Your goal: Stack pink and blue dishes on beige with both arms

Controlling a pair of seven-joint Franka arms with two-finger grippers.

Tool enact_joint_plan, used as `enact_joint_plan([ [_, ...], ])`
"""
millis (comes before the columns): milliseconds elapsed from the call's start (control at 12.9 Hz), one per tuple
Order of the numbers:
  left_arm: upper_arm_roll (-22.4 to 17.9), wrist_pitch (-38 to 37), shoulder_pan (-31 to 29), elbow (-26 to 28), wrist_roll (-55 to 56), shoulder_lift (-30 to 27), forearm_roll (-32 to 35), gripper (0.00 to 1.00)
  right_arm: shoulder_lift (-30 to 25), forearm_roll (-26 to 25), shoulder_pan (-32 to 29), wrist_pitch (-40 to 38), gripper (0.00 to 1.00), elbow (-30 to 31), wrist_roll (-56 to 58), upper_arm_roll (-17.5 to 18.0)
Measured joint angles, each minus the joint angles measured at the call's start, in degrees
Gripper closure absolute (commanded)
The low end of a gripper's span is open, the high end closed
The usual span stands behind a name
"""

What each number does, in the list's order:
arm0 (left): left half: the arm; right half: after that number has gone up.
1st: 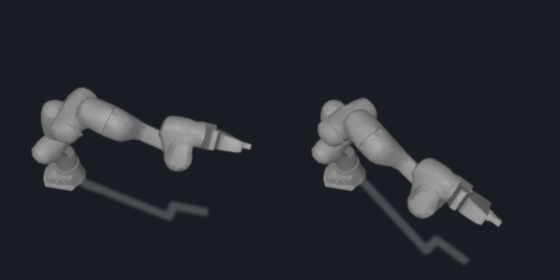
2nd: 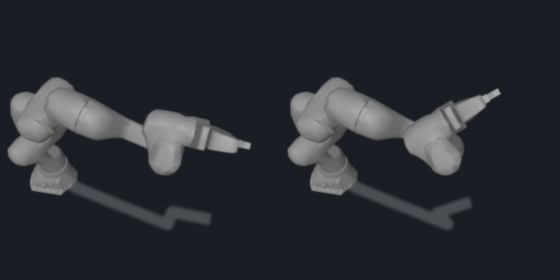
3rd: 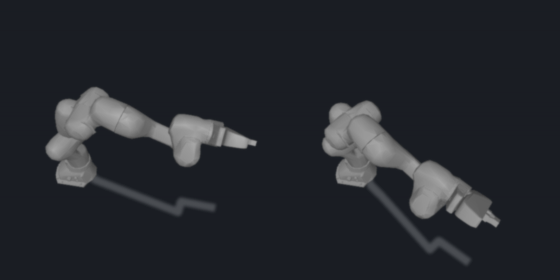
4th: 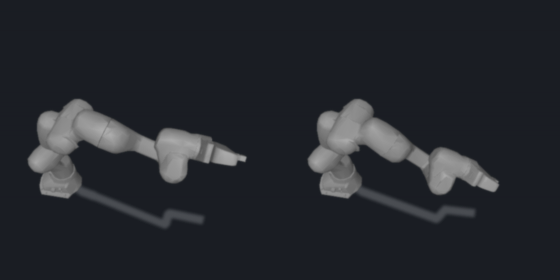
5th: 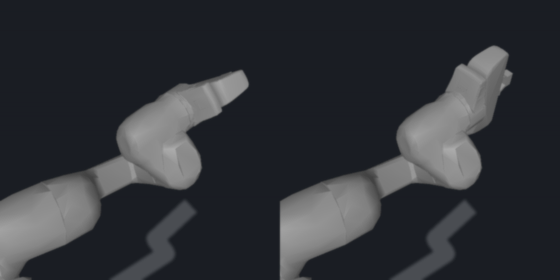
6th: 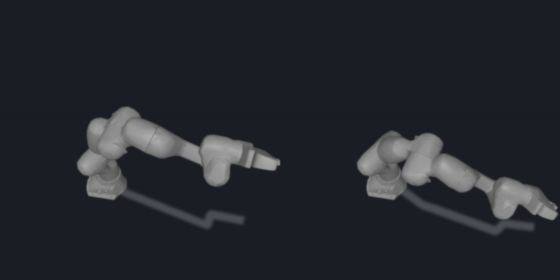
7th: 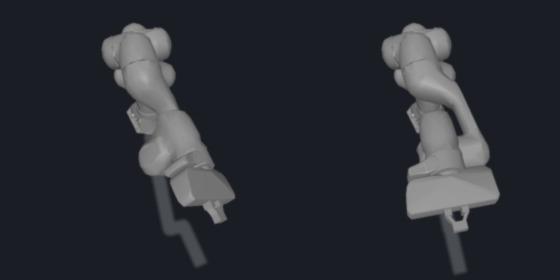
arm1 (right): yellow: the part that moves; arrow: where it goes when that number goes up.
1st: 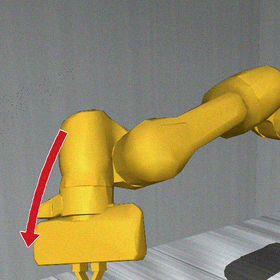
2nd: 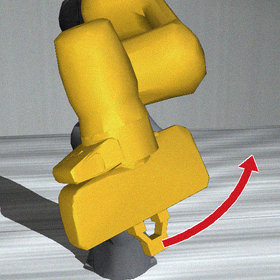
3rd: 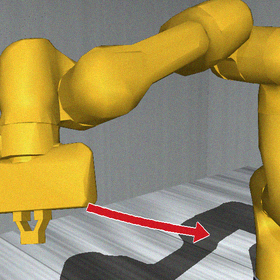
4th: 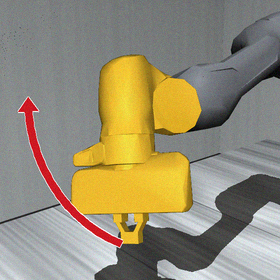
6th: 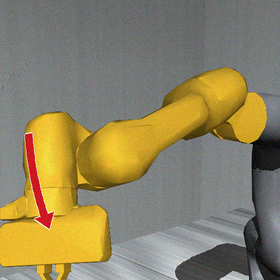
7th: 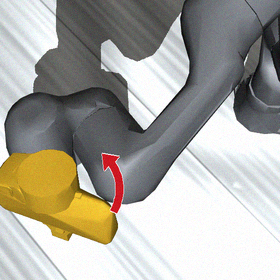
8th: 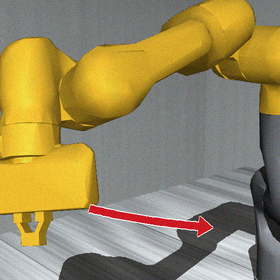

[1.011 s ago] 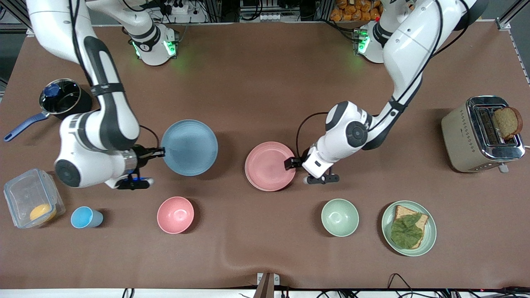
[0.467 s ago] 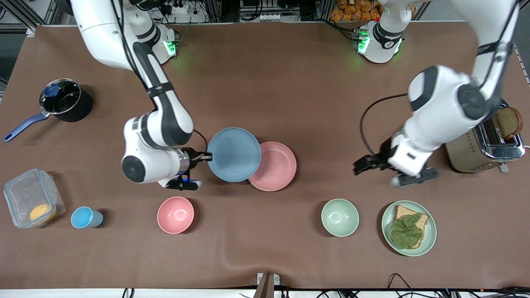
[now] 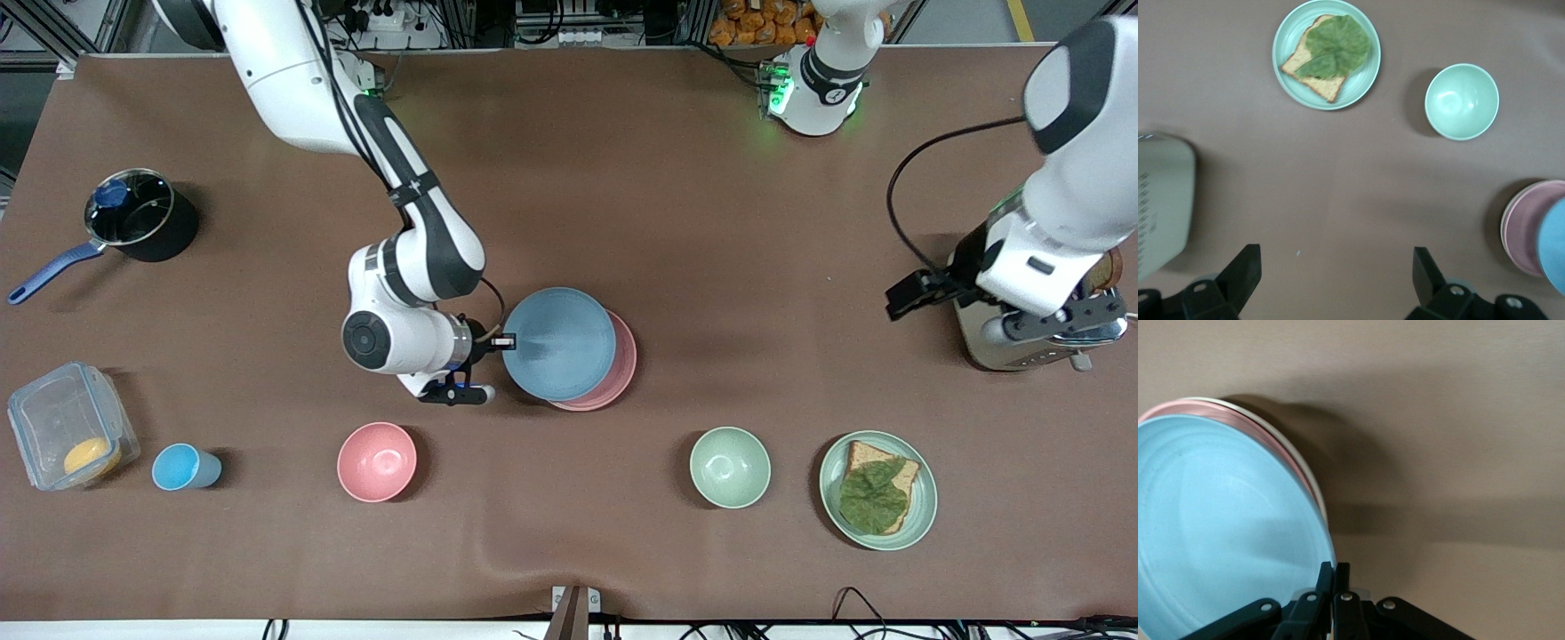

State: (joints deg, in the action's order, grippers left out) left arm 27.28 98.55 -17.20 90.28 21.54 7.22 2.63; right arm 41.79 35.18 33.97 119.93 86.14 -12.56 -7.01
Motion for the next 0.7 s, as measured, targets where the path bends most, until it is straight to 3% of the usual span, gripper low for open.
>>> enact_joint_plan([
  [156,0.0,-5.0,-0.1,-3.0,0.0,-0.2,0.1,0.0,0.9,1.0,0.6,2.4,1.0,-0.1,0.0,0.0],
  [544,-0.4,-6.1,-0.3,-4.2,0.0,-1.1,0.2,0.0,2.9,1.7,0.8,4.4,1.0,-1.6,0.0,0.0],
  [622,-0.4,-6.5,-0.3,-4.9,0.0,-1.4,0.2,0.0,3.1,1.7,1.0,4.4,0.96,-1.9,0.0,0.0],
  [700,-0.4,-7.3,-0.3,-5.5,-0.1,-1.9,0.2,0.0,3.3,1.7,1.3,4.4,0.65,-2.1,0.0,0.0],
])
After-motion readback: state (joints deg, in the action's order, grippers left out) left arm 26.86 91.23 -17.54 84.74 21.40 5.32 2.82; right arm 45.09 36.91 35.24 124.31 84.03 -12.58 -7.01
